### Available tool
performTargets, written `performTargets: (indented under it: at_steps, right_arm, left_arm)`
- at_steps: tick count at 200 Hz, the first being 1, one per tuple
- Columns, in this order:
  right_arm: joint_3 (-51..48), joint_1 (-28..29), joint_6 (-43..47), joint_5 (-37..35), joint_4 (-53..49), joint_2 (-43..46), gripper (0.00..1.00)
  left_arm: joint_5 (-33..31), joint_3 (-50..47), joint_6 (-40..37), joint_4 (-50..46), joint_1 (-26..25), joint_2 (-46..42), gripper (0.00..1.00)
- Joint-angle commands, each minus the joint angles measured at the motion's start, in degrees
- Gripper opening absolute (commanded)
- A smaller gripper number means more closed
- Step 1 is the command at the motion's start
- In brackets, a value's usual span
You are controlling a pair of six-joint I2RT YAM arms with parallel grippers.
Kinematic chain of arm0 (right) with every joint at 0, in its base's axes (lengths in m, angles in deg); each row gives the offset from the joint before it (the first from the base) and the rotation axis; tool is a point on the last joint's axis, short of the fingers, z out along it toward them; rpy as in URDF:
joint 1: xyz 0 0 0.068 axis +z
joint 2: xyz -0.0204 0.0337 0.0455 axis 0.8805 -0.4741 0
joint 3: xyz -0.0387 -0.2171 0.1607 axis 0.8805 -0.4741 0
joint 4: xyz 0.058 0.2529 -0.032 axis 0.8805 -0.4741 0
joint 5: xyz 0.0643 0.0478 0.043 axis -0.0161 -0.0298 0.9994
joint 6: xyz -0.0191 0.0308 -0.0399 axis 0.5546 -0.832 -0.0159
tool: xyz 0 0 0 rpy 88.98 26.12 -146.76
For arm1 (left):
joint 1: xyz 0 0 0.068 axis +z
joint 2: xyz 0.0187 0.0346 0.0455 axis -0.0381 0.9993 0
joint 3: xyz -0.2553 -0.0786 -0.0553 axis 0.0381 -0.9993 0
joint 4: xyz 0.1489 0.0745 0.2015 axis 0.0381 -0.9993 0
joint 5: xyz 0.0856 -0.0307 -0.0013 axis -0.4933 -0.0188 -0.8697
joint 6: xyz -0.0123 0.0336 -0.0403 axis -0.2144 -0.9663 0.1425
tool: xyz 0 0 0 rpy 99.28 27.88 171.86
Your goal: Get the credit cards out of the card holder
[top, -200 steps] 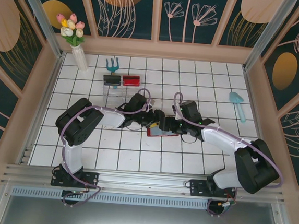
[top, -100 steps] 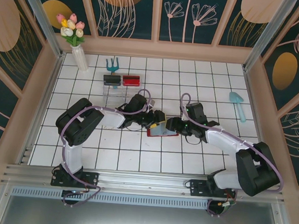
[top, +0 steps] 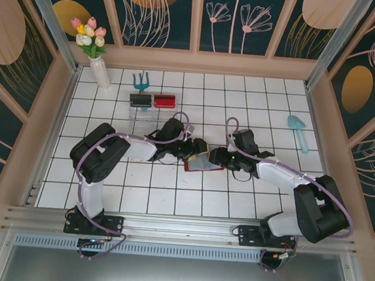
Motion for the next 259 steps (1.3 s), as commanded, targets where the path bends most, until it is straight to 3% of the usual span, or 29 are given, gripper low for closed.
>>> performTargets:
  at_steps: [1, 104, 152, 184, 196, 215, 259]
  right_arm:
    - [0.2, -0.1, -0.3, -3.9, -3.0, -0.8, 0.50]
    - [0.3, -1.0, -0.8, -6.0, -4.1, 0.9, 0.51]
    - [2.9, 0.3, 0.9, -4.9, -4.5, 1.1, 0.44]
    - [4.8, 2.0, 1.6, -3.9, -4.1, -1.3, 0.35]
    - [5.3, 2.1, 1.5, -3.3, -3.7, -2.7, 0.35]
    - [6.3, 2.0, 1.4, -3.6, -4.0, -4.6, 0.36]
    - [7.4, 2.0, 2.0, -2.5, -3.5, -7.8, 0.36]
  left_arm:
    - [0.1, -0.9, -1.3, -2.6, -0.2, -1.8, 0.65]
    - [-2.8, -2.4, -4.2, -9.1, 0.5, -7.8, 0.66]
    - [-6.3, -0.6, -7.7, -17.4, 1.1, -13.5, 0.64]
    - [-7.4, 2.5, -8.7, -20.2, 1.0, -15.6, 0.49]
    - [-7.3, 3.4, -9.1, -20.6, 1.0, -15.6, 0.48]
    - [-7.3, 5.0, -9.4, -21.4, 1.0, -15.2, 0.38]
    - [-8.0, 2.0, -8.7, -20.7, 1.0, -12.9, 0.40]
